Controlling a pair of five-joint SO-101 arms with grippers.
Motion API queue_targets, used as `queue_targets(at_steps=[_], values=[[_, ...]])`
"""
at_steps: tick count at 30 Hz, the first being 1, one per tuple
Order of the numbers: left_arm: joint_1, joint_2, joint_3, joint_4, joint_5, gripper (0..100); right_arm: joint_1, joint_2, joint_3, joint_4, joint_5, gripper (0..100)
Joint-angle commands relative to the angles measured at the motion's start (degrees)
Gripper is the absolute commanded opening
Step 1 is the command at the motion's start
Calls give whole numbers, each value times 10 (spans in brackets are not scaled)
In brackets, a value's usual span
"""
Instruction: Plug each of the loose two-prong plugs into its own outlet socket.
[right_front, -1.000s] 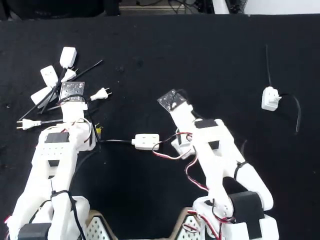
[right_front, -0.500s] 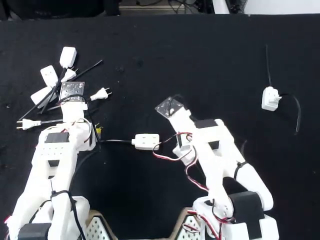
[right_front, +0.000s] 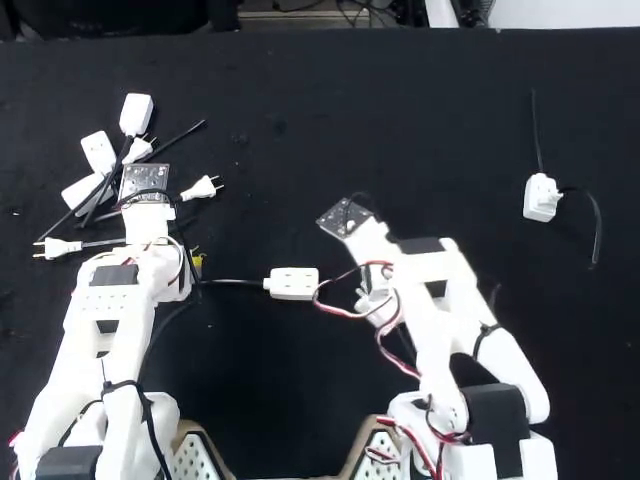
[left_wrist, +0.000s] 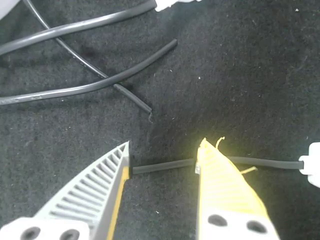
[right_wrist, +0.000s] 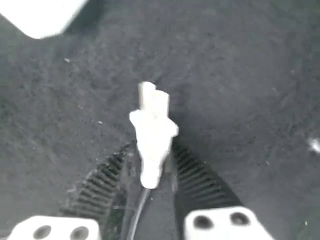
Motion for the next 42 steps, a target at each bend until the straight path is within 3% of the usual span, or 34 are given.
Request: queue_targets(at_steps=[1, 12, 20, 26, 31, 42], values=[[-6, -17, -3, -4, 2, 220, 42, -17, -15, 6, 19, 15], [-6, -17, -4, -4, 2, 220, 36, -179, -1, 43, -11, 15], [-6, -17, -3, -4, 2, 220, 38, -103, 67, -123, 33, 15], [-6, -17, -3, -4, 2, 220, 13, -14, -6, -16, 5, 31], [-6, -17, -3, -4, 2, 220, 4, -7, -52, 32, -25, 168], [-6, -17, -3, -4, 2, 220, -21, -7, -55, 19, -55, 54]])
